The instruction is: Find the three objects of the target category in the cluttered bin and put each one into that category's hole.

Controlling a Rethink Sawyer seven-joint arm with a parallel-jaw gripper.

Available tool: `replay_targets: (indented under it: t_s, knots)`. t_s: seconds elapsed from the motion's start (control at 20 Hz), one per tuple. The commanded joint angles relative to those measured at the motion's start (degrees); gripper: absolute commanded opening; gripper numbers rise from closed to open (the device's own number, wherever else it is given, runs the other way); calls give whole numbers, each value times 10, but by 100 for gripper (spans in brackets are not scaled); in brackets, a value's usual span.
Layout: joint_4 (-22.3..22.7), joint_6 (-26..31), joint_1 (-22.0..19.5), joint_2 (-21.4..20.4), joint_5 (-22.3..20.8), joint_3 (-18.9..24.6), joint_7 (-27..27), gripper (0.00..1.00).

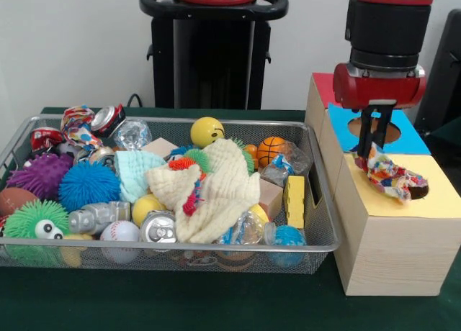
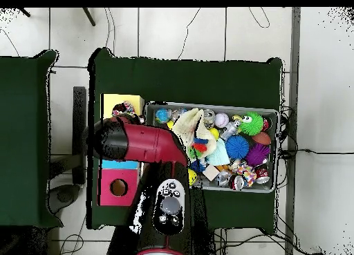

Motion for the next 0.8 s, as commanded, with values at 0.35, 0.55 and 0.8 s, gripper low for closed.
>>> replay_targets:
  t_s: [0.35,0.55,0.8]
  knots:
    - [59,-70,-31,32,65,108,149,0]
    - [54,-56,-23,32,78,102,152,0]
    - [64,-38,-10,32,96,91,165,0]
